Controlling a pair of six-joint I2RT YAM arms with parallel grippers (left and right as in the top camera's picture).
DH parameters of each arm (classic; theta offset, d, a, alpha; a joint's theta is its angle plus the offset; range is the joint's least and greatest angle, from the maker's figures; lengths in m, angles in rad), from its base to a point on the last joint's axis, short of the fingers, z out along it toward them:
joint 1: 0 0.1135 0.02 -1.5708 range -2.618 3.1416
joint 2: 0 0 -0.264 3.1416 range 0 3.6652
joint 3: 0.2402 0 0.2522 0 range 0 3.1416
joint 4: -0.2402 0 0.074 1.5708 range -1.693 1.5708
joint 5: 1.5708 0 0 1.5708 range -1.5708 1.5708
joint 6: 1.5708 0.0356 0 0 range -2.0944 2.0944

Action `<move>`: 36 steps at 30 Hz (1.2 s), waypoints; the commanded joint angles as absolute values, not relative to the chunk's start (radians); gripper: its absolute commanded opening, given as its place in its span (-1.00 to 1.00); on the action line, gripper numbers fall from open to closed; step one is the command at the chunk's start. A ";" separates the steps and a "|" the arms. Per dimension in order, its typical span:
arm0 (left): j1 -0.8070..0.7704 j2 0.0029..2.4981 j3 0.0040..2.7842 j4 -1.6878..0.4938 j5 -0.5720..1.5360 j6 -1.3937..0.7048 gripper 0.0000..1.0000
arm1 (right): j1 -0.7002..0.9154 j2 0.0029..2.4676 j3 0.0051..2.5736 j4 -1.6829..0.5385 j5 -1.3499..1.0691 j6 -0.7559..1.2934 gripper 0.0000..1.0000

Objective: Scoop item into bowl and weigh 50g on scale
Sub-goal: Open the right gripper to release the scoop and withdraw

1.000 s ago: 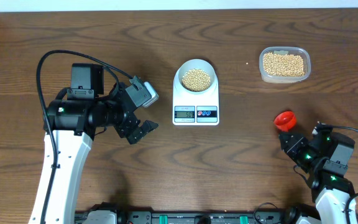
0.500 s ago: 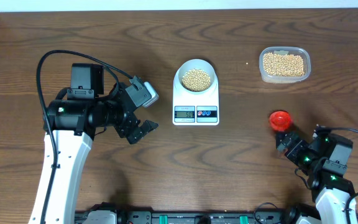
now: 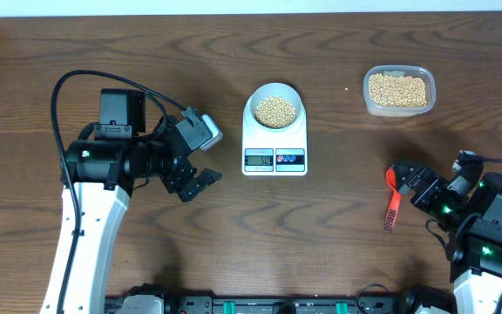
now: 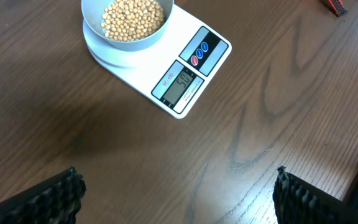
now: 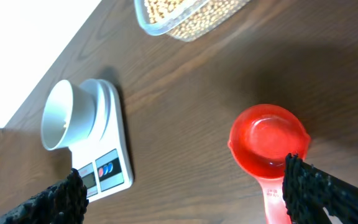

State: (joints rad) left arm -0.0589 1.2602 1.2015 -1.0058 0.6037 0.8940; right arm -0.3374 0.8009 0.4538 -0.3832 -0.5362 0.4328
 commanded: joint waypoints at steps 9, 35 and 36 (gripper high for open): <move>-0.054 1.254 1.229 -1.008 0.617 0.893 0.98 | -0.340 0.797 0.471 -0.642 -0.588 0.590 0.99; -0.054 1.254 1.229 -1.008 0.617 0.893 0.98 | -0.119 0.476 0.469 -0.533 -0.503 0.268 0.99; -0.054 1.254 1.229 -1.008 0.617 0.893 0.98 | -0.102 0.456 0.469 -0.536 -0.468 0.268 0.99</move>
State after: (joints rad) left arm -0.0589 1.2602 1.2015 -1.0061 0.6037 0.8940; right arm -0.1551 0.5163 0.4610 -0.5285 -0.6186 0.2592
